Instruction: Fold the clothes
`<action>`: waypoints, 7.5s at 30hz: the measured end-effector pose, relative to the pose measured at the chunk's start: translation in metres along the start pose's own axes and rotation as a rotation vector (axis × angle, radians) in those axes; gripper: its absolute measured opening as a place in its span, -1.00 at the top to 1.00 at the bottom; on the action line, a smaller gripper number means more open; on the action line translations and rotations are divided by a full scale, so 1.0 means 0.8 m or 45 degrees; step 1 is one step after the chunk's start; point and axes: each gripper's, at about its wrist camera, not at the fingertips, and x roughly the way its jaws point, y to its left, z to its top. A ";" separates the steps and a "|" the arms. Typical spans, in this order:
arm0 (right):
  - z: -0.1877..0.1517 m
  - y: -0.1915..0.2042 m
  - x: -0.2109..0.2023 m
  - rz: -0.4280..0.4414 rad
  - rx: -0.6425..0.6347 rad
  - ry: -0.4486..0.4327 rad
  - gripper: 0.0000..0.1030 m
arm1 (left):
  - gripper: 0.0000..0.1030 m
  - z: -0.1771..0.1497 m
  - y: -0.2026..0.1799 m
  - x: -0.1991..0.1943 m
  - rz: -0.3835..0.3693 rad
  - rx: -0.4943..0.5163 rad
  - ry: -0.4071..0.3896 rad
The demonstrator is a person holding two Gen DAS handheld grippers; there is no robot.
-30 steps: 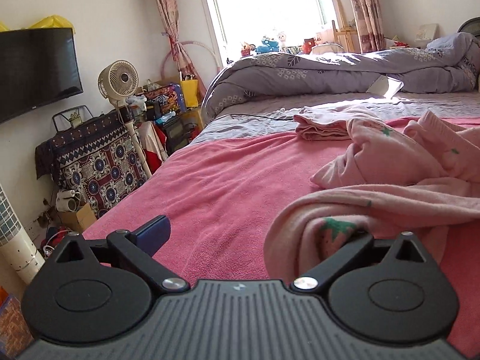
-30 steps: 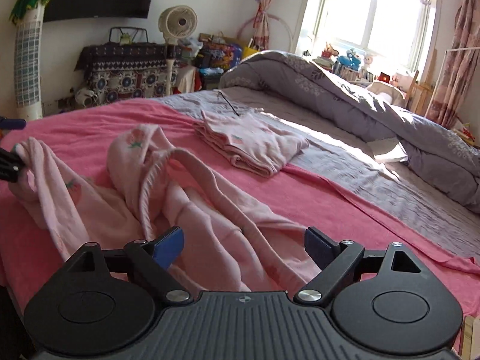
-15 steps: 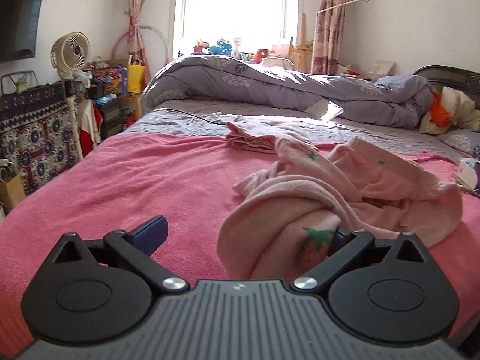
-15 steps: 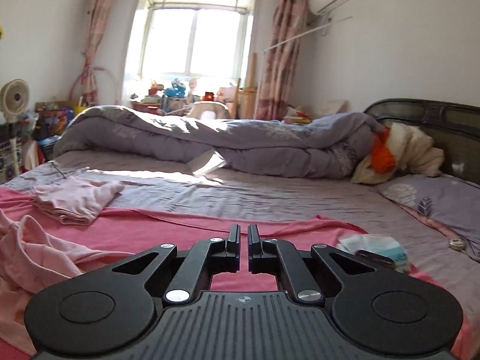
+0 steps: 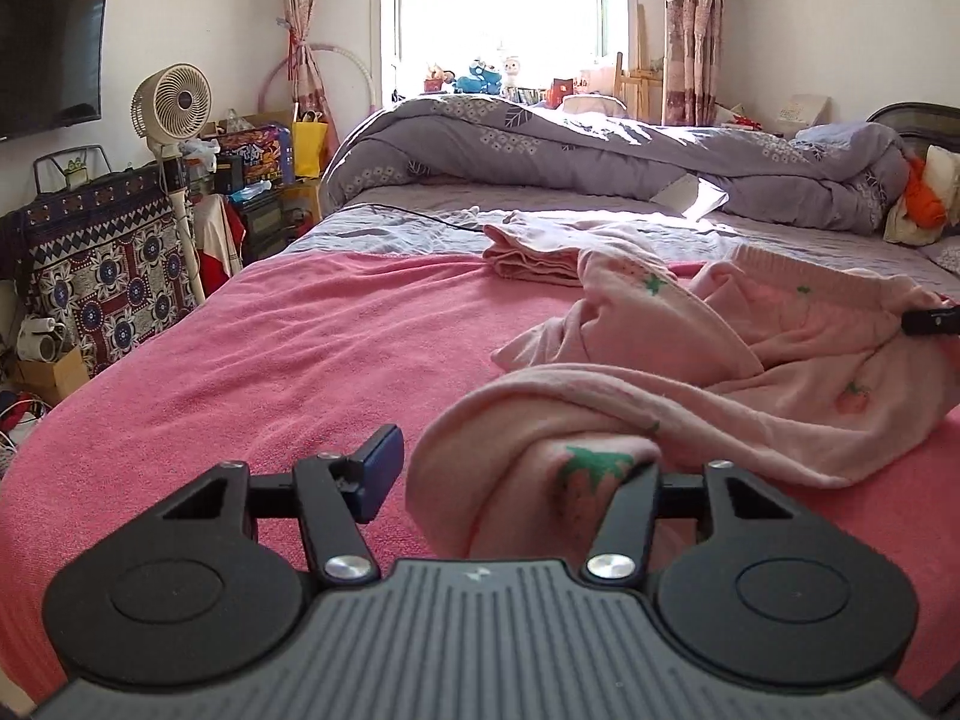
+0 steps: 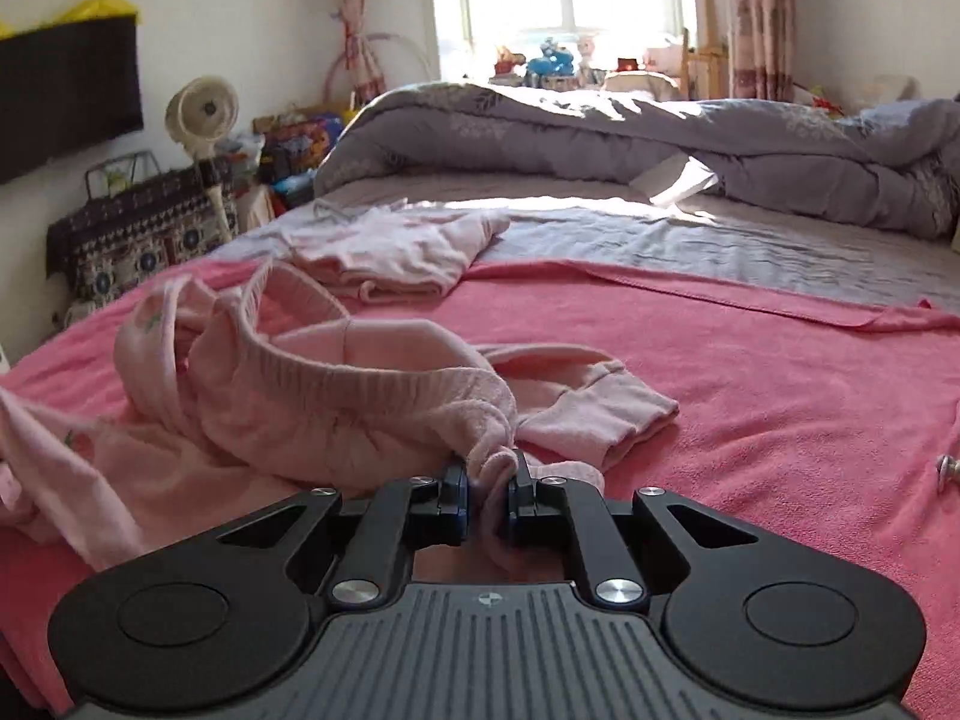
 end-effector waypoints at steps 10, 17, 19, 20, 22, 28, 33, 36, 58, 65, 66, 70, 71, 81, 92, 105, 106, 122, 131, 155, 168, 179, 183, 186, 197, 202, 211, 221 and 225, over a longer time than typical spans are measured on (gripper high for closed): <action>-0.018 -0.126 -0.176 -0.518 -0.004 -0.063 0.34 | -0.79 -0.025 -0.075 -0.001 -0.356 0.362 0.093; -0.055 -0.160 -0.166 -0.569 0.109 0.097 -0.42 | -0.91 -0.053 -0.082 -0.006 -0.298 0.481 0.161; -0.031 -0.144 -0.169 -0.514 0.115 -0.014 -0.70 | -0.93 -0.053 -0.072 -0.008 -0.280 0.437 0.167; -0.018 -0.132 -0.169 -0.495 0.101 -0.071 -0.79 | -0.94 -0.055 -0.068 -0.008 -0.276 0.428 0.175; 0.005 -0.106 -0.167 -0.497 0.081 -0.174 -0.90 | -0.94 -0.059 -0.061 -0.008 -0.267 0.410 0.191; 0.054 0.016 -0.033 0.211 0.002 0.115 -0.93 | -0.96 -0.062 -0.040 -0.018 -0.274 0.323 0.167; 0.059 0.109 0.140 0.022 -0.011 0.395 0.83 | -0.95 -0.058 -0.019 -0.048 -0.212 0.284 0.087; 0.082 0.127 0.146 0.085 0.178 0.238 0.88 | -0.99 -0.050 0.021 -0.075 -0.168 0.142 -0.014; 0.018 -0.092 0.024 0.004 0.050 0.480 -0.19 | -0.99 0.011 0.069 0.033 -0.175 -0.411 0.107; 0.090 -0.114 -0.043 -0.079 0.223 -0.029 0.80 | -0.99 0.013 0.053 0.056 -0.161 -0.442 0.152; 0.108 -0.123 -0.061 -0.154 0.235 -0.174 0.80 | -0.99 0.014 0.054 0.057 -0.160 -0.443 0.149; 0.144 -0.183 -0.081 -0.335 0.321 -0.343 0.75 | -0.99 0.013 0.064 0.061 -0.131 -0.467 0.161; 0.144 -0.196 -0.071 -0.380 0.315 -0.290 0.73 | -0.99 0.012 0.067 0.063 -0.122 -0.477 0.167; 0.066 -0.195 0.021 -0.551 0.131 0.069 -0.36 | -0.99 0.020 0.120 0.088 0.071 -0.640 0.149; 0.021 -0.127 0.002 -0.371 -0.030 0.001 -0.65 | -0.71 0.059 0.112 0.187 0.215 -0.535 0.298; 0.014 0.185 -0.003 0.387 -0.816 -0.166 -0.77 | -0.87 0.060 0.115 0.111 0.311 -0.407 -0.020; 0.014 0.220 0.004 0.466 -0.854 -0.154 -0.76 | -0.87 0.055 0.119 0.106 0.366 -0.382 -0.025; 0.107 0.196 0.147 0.105 -0.270 0.063 0.77 | -0.99 0.010 0.127 0.146 0.595 -0.171 0.190; 0.030 -0.033 0.140 -0.120 0.213 0.245 -0.54 | -0.99 0.011 0.128 0.146 0.577 -0.189 0.200; -0.016 -0.079 0.112 0.115 0.438 0.047 -0.83 | -0.61 0.130 -0.143 0.372 -0.144 -0.349 0.552; -0.017 -0.077 0.112 0.121 0.456 0.041 -0.86 | 0.62 0.130 -0.151 0.377 -0.329 -0.570 0.532; -0.017 -0.075 0.111 0.122 0.459 0.043 -0.88 | 0.86 0.202 -0.101 0.279 -0.381 -0.623 0.056; -0.018 -0.077 0.110 0.132 0.472 0.037 -0.88 | 0.86 0.211 -0.033 0.208 -0.272 -0.635 -0.115; -0.017 -0.080 0.108 0.154 0.500 0.026 -0.88 | 0.86 0.186 0.041 0.144 -0.123 -0.658 -0.200; 0.034 -0.113 0.003 -0.011 0.220 -0.173 -0.98 | 0.86 -0.025 0.263 0.052 0.237 -0.980 0.138; 0.072 -0.185 0.032 -0.436 0.074 -0.043 -0.99 | 0.82 -0.015 0.288 0.018 0.340 -0.951 0.030; 0.046 -0.217 0.159 -0.597 0.015 0.344 -0.91 | -0.73 0.078 0.227 0.143 0.242 -0.517 0.244; 0.054 -0.204 0.118 -0.547 0.098 0.169 0.56 | 0.50 0.078 0.145 0.182 0.351 -0.148 0.184; 0.095 -0.207 0.091 -0.526 0.104 0.024 0.56 | 0.50 0.109 0.148 0.172 0.343 -0.216 0.042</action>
